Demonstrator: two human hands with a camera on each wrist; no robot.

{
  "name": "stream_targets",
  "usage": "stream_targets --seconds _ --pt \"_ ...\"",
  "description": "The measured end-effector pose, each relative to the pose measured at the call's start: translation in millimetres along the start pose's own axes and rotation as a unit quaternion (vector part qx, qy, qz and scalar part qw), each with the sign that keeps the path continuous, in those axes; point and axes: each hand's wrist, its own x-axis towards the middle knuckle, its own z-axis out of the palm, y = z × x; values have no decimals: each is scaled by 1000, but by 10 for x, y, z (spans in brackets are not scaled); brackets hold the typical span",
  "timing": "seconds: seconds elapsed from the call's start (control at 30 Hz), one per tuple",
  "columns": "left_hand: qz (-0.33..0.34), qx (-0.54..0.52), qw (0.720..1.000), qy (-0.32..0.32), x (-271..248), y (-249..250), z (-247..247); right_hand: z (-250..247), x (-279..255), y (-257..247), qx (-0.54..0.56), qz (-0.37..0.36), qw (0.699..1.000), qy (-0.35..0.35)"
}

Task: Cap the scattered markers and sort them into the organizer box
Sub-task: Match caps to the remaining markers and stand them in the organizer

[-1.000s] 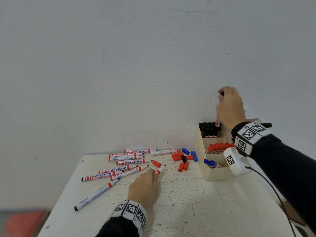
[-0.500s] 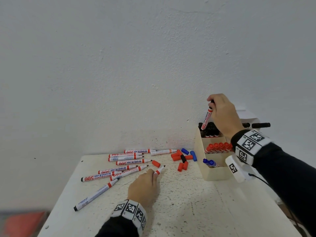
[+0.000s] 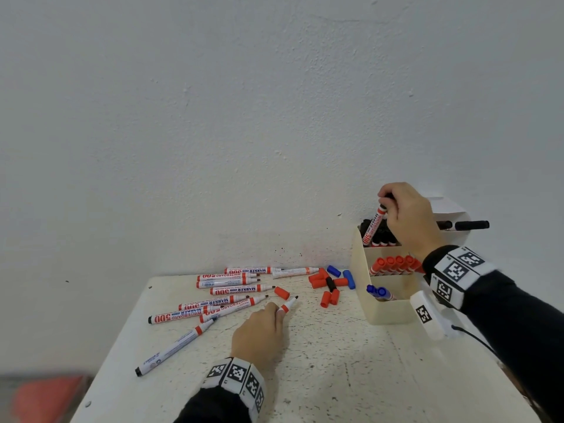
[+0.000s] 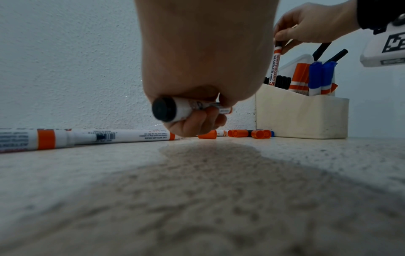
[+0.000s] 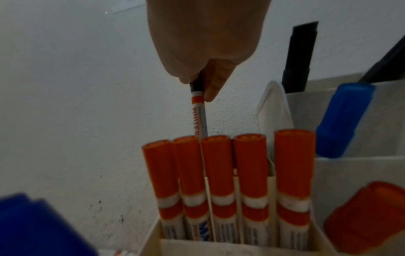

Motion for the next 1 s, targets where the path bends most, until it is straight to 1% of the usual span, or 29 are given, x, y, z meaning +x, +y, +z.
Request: stream_targets --seconds 0.07,0.17,0.2,0.23,0.27,0.33,0.37,0.5,0.63,0.73,0.83,0.9,1.0 --pt "0 1 1000 0 1 3 3 59 -26 42 -28 22 999 -24" --pt "-2 0 1000 -3 4 1 -2 146 -43 92 -116 103 983 -98" --pt "-4 0 1000 -6 4 -1 -2 171 -49 106 -129 125 976 -126" --pt "-5 0 1000 -8 6 -2 -3 196 -58 114 -114 140 972 -154" --pt "-5 0 1000 -9 9 -3 -2 220 -73 125 -100 146 967 -184" --pt "-6 1 1000 -10 11 -8 3 274 -109 143 -117 125 959 -226" --pt "-6 1 1000 -9 11 -9 5 292 -122 149 -130 117 957 -233" --pt "-5 -9 1000 -8 16 -13 7 289 -122 111 -150 129 948 -250" --pt "-7 -37 999 12 -3 -1 -2 224 -98 -137 -116 98 964 -216" --pt "-6 -63 998 24 -21 7 -22 244 -82 -454 -64 105 963 -242" --pt "1 -60 998 25 -33 13 -53 360 -115 -710 -3 130 951 -279" --pt "-9 -37 999 17 -42 20 -75 491 -192 -799 23 151 938 -310" --pt "-55 -20 998 17 -26 20 -103 712 -414 -824 23 208 899 -385"
